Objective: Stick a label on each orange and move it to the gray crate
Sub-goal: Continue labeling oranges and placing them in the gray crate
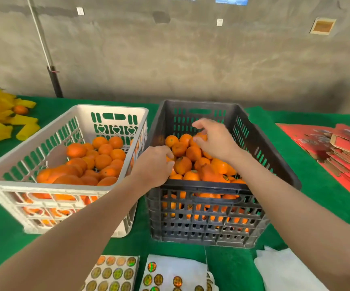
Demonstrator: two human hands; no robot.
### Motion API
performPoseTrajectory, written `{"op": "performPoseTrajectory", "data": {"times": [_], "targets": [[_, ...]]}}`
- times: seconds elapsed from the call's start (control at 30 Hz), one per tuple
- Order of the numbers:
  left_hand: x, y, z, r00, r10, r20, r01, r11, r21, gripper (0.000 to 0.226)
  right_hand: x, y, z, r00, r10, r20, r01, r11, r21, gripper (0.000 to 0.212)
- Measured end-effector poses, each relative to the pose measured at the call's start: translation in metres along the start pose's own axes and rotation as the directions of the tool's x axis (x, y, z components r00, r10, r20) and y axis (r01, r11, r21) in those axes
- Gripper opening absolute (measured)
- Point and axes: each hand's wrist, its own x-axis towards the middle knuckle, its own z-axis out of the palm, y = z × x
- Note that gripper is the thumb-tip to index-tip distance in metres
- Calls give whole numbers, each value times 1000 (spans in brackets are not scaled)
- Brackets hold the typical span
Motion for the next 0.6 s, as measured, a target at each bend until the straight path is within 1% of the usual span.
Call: {"op": "performPoseTrajectory", "data": {"times": [0.03, 0.07, 0.1, 0.13, 0.17, 0.2, 0.23, 0.27, 0.3, 0.33, 0.37, 0.4, 0.43, 0.47, 0.5, 0.53, 0.57, 0.6], "targets": [[-1, 0, 0, 1000, 10, -26, -10, 1000, -6, 21, -17, -17, -6, 968, -44, -247, 97, 973, 207, 25], [-2, 1, 0, 998, 17, -60, -19, 1000, -20, 22, -39, -34, -9, 912, -74, -404, 232, 905, 358, 14], [-4, 1, 0, 994, 27, -102, -32, 999, -43, 23, -65, -48, -6, 887, -122, -446, 335, 835, 438, 6], [-8, 1, 1, 987, 40, -158, -53, 995, -80, 24, -93, -58, 4, 898, -188, -397, 377, 793, 478, 6], [-15, 1, 1, 972, 45, -231, -79, 988, -136, 26, -120, -64, 21, 933, -244, -263, 348, 793, 499, 13], [-25, -1, 1, 946, 43, -323, -112, 974, -199, 27, -144, -66, 42, 964, -262, -42, 249, 840, 482, 20], [-38, -3, 2, 904, 41, -426, -160, 956, -247, 27, -164, -62, 64, 947, -226, 228, 121, 909, 398, 25], [-54, -7, 5, 856, 41, -515, -206, 941, -267, 25, -177, -54, 88, 874, -128, 470, 6, 968, 251, 29], [-72, -13, 12, 820, 34, -572, -227, 936, -270, 22, -186, -45, 110, 780, 32, 625, -100, 992, 75, 32], [-92, -20, 22, 810, 13, -586, -214, 937, -275, 20, -193, -37, 129, 702, 191, 686, -179, 980, -89, 40], [-111, -30, 33, 833, -28, -553, -168, 939, -300, 18, -197, -31, 143, 653, 289, 700, -200, 957, -208, 48], [-128, -40, 45, 876, -111, -469, -71, 932, -355, 18, -199, -28, 155, 629, 341, 698, -196, 939, -282, 54], [-142, -51, 56, 914, -227, -337, 71, 906, -418, 20, -199, -26, 165, 630, 368, 684, -196, 927, -319, 57], [-151, -61, 67, 921, -350, -172, 243, 860, -448, 22, -199, -25, 173, 645, 378, 664, -203, 923, -328, 57], [-158, -72, 77, 894, -449, 0, 406, 808, -427, 23, -199, -25, 179, 663, 380, 645, -224, 923, -313, 52], [-163, -80, 85, 849, -506, 150, 523, 769, -366, 23, -199, -25, 182, 680, 375, 630, -254, 927, -278, 44], [-166, -86, 91, 807, -529, 261, 589, 746, -311, 25, -199, -25, 183, 701, 365, 613, -284, 931, -230, 36], [-169, -90, 95, 777, -534, 333, 623, 727, -288, 30, -200, -23, 182, 725, 350, 593, -314, 935, -167, 27]]}}
